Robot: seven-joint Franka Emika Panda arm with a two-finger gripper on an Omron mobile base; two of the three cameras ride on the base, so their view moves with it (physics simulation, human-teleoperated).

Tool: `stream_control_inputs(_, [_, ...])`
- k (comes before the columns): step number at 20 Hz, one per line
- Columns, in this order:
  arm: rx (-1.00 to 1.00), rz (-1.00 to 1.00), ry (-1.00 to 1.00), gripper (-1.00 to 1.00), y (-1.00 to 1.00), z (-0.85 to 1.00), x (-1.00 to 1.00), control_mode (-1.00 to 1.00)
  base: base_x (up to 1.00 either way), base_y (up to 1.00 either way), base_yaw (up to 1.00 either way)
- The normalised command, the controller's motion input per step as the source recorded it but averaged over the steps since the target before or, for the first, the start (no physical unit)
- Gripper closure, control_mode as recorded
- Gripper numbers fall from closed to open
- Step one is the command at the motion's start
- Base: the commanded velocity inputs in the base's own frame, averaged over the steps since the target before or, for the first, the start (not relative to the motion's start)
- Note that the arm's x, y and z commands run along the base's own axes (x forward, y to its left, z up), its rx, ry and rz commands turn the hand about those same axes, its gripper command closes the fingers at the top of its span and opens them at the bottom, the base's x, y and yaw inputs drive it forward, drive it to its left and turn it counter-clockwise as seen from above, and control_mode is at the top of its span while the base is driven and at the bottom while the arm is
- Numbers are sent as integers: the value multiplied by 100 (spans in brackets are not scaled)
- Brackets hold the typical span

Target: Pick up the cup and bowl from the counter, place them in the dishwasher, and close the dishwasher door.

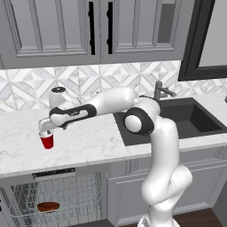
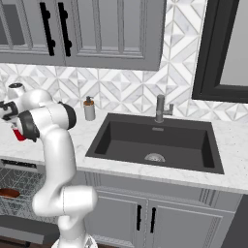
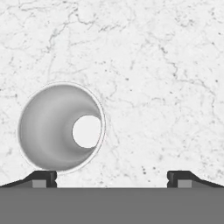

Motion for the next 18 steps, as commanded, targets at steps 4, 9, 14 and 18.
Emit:
stream_control_inputs(4, [0, 0, 1, -100, 29, -10, 17, -100, 0, 0, 0])
stream_control_inputs(9, [0, -2, 0, -100, 3, -18, 7, -100, 0, 0, 0])
stream_control_inputs(14, [0, -4, 0, -100, 0, -38, 1, -100, 0, 0, 0])
stream_control_inputs(18, [0, -4, 0, -100, 4, -22, 20, -100, 0, 0, 0])
